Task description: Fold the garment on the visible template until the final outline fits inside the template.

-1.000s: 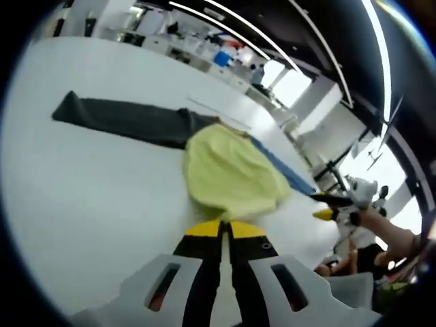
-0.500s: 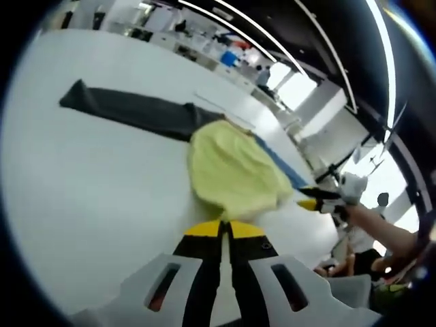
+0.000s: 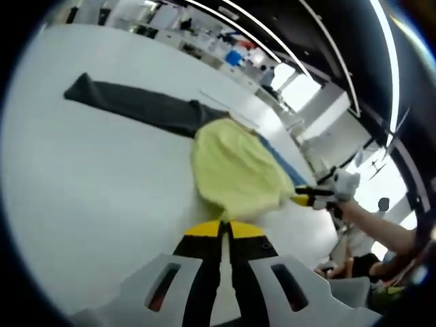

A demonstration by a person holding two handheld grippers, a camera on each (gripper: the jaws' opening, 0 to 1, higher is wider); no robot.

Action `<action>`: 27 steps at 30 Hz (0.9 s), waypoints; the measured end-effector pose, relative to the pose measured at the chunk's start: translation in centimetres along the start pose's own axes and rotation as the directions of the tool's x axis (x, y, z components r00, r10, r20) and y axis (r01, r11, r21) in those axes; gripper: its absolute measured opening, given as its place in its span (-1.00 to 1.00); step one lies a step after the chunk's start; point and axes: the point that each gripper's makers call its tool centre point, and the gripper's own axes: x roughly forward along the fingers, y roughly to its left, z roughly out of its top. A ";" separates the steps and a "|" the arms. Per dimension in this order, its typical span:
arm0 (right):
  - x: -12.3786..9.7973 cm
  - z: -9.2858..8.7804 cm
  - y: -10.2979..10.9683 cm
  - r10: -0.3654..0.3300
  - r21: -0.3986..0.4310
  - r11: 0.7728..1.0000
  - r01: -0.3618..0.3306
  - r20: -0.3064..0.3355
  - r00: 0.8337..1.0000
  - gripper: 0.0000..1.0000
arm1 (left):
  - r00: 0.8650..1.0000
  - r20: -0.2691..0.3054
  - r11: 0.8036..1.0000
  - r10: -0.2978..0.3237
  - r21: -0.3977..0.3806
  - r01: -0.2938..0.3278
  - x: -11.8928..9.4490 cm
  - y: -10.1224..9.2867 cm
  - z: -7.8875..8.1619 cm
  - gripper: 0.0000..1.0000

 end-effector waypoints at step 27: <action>-0.7 -0.2 2.9 0.060 -0.002 0.998 -0.060 -0.008 0.998 -0.73 | 1.000 0.004 1.000 -0.003 -0.023 0.003 0.2 0.1 -0.1 -1.00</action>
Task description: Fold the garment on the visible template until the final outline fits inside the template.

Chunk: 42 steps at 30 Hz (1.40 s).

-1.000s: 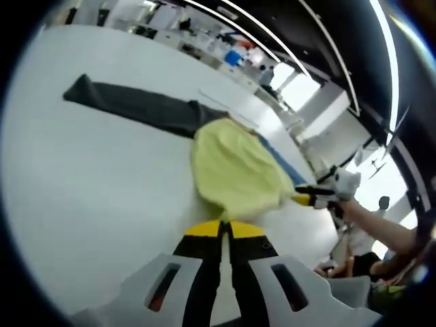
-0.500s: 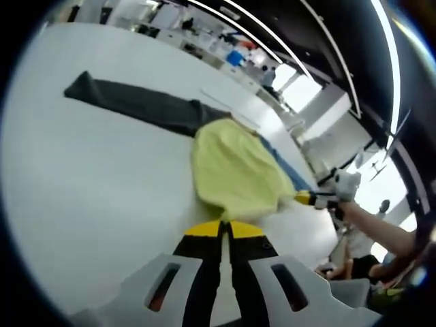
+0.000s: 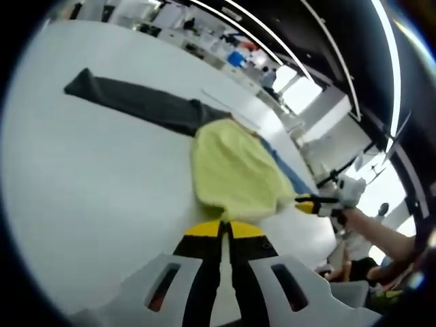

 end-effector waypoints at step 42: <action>4.5 13.8 -4.8 0.008 0.186 0.982 -0.035 0.141 0.990 -1.00 | 0.999 0.033 1.000 0.002 0.009 -0.002 1.8 0.8 3.3 -1.00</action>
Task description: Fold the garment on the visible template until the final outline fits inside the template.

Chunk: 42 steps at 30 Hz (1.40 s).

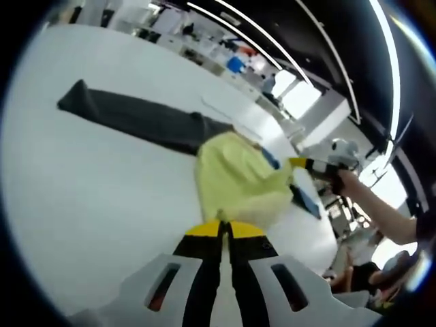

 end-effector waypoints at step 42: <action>-3.1 -0.3 -1.3 -0.018 0.016 1.000 0.017 0.061 0.998 -0.43 | 1.000 -0.015 1.000 0.013 -0.019 -0.013 0.3 0.7 -0.4 -1.00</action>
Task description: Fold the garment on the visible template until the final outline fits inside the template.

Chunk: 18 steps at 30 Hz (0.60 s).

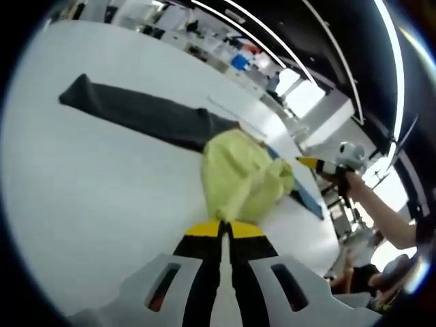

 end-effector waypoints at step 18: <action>-1.4 -5.0 1.1 0.027 0.117 0.993 -0.022 -0.043 0.999 -0.74 | 1.000 0.003 1.000 0.000 -0.002 0.000 0.0 0.0 0.1 -1.00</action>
